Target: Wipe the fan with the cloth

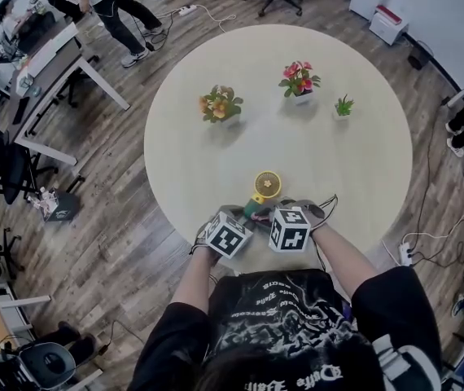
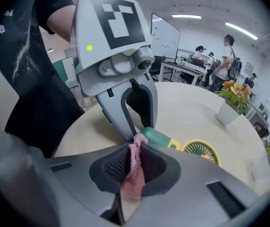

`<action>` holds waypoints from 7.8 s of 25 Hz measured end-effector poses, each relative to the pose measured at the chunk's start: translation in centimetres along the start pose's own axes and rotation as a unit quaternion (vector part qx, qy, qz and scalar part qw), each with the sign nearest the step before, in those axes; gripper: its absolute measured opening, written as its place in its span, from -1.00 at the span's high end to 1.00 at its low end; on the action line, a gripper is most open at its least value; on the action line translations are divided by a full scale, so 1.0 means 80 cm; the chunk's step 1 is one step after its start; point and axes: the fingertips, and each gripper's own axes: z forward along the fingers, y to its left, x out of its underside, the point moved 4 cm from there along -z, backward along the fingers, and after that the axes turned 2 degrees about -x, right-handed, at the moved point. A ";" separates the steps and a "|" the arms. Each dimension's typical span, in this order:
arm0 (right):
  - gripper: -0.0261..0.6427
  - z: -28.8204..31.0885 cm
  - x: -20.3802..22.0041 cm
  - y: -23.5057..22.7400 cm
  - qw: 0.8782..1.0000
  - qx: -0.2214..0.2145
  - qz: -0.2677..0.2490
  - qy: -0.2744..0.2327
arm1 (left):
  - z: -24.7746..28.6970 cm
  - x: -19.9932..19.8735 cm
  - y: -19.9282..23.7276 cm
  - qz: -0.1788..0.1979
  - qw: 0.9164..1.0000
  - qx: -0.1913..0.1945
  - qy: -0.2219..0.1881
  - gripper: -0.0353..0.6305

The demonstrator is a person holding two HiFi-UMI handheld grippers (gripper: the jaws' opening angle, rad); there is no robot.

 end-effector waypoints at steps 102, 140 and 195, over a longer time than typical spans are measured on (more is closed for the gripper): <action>0.78 -0.341 -0.056 -0.034 0.608 0.086 0.366 -0.700 | -0.225 -0.223 -0.072 -0.444 0.537 0.559 -0.450 0.30; 0.78 -0.348 -0.044 -0.092 0.671 0.055 0.370 -0.640 | -0.233 -0.224 -0.098 -0.253 0.740 0.507 -0.362 0.30; 0.78 -0.287 0.024 0.093 0.625 0.136 0.473 -0.606 | -0.179 -0.100 0.041 -0.385 0.831 0.191 -0.354 0.30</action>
